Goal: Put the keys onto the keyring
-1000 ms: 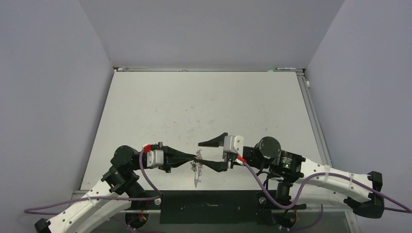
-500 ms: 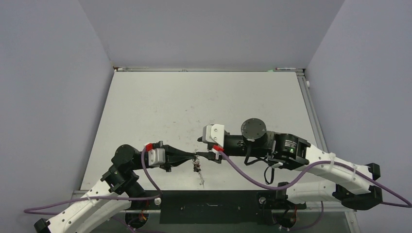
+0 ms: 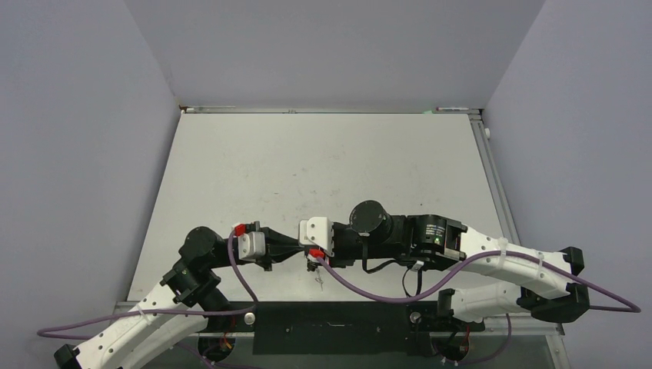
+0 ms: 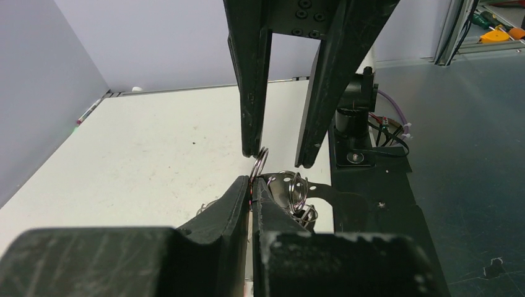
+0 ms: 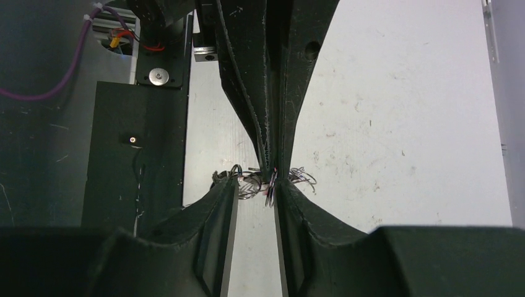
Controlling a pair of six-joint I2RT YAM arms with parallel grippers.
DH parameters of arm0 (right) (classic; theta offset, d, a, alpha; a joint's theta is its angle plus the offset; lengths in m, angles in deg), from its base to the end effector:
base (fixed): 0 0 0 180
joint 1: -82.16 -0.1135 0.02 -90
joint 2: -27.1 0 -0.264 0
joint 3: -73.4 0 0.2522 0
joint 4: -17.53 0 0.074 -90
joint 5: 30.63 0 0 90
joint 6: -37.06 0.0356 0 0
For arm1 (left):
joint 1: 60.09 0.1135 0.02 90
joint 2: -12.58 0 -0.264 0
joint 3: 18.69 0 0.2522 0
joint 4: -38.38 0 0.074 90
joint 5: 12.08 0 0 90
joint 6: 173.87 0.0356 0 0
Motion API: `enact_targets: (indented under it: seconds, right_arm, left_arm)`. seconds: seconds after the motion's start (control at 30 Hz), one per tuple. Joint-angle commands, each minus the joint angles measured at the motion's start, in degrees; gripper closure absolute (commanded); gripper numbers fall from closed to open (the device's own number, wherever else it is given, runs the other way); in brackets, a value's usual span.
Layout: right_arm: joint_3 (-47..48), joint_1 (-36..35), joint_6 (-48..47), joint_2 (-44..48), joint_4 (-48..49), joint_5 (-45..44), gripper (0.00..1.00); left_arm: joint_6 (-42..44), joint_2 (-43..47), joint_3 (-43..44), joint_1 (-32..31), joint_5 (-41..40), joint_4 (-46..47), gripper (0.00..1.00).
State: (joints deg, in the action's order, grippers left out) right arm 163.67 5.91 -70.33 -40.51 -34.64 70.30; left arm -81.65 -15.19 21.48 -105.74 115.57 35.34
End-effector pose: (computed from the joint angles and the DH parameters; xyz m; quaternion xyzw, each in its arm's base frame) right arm 0.0521 0.2415 0.4011 -0.6599 0.5535 0.3180 0.3963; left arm 0.0778 -0.1107 0.3073 0.4733 0.4600 -0.4610 0.5932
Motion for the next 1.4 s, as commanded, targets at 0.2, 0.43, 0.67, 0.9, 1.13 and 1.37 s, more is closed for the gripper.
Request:
enact_targets:
  seconds: [0.2,0.43,0.67,0.9,1.13,1.37]
  right_arm:
    - [2.46,-1.05,-1.07,2.54,1.28,-5.94,0.76]
    - [1.03,-1.09,-1.27,2.40,2.09,-5.71,0.76]
    - [0.43,-1.13,-1.60,2.27,2.76,-5.33,0.78]
    - [0.02,-1.14,-1.77,1.80,2.92,-5.40,0.78]
    - [-0.07,-1.16,-1.77,0.63,2.30,-5.86,0.78]
    - [-0.16,-1.16,-1.69,0.41,1.90,-6.02,0.76]
  left_arm:
    - [0.47,-0.07,3.38,0.12,-0.72,2.20,1.00]
    - [0.48,-0.06,3.38,0.13,-0.75,2.15,1.00]
    - [0.50,0.08,3.38,0.13,-0.69,2.20,1.00]
    - [0.46,0.04,3.38,0.12,-0.72,2.14,1.00]
    - [0.43,0.08,3.34,0.12,-0.69,2.13,1.00]
    - [0.45,0.08,3.32,0.12,-0.72,2.12,1.00]
